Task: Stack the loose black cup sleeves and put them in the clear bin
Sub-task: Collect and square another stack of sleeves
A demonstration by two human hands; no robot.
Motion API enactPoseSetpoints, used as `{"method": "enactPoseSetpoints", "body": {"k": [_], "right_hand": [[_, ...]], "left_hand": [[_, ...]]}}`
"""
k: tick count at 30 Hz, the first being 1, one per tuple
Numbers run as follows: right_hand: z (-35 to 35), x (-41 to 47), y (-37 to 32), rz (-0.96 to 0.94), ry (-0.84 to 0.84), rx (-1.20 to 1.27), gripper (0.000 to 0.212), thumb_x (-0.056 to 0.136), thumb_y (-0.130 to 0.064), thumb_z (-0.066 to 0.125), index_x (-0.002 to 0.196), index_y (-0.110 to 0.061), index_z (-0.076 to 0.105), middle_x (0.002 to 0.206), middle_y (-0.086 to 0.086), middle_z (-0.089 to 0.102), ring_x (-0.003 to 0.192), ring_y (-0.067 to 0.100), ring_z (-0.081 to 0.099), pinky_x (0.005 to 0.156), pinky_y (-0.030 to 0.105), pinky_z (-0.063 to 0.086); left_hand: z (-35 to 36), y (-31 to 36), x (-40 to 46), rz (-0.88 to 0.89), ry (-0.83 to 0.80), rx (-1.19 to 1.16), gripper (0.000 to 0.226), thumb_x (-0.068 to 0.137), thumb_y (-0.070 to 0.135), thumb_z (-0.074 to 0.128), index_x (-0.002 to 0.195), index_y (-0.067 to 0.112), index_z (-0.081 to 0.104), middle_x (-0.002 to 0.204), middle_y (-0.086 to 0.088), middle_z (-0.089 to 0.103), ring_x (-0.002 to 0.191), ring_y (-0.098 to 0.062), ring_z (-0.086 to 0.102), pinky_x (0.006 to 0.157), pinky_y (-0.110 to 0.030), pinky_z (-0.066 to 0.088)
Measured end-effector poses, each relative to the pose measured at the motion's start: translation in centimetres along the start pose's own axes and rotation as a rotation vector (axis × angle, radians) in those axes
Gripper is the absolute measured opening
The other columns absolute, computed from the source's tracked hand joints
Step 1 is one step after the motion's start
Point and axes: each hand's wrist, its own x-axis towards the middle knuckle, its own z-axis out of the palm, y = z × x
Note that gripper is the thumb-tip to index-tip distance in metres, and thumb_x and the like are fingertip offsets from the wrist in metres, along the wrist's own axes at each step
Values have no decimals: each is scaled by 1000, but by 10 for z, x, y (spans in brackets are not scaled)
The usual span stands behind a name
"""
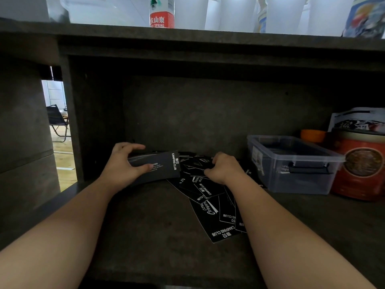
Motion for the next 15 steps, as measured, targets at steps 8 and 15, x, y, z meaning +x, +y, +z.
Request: {"method": "enactPoseSetpoints", "body": {"k": [8,15], "right_hand": [[-3,-3,-8,46,85,-29,71,78,-51,65,133,-14,39,133,13,43,123,34,44,100,48,43],[-14,-19,-24,-126,557,276,47,90,-50,47,120,-14,50,119,12,50,112,31,46,88,40,44]], "left_hand": [[0,3,-2,7,1,-2,47,73,24,84,116,28,63,126,5,35,112,-8,40,100,-24,34],[0,4,-2,-1,0,0,44,74,26,84,113,28,64,124,7,34,112,-8,40,101,-24,34]]}}
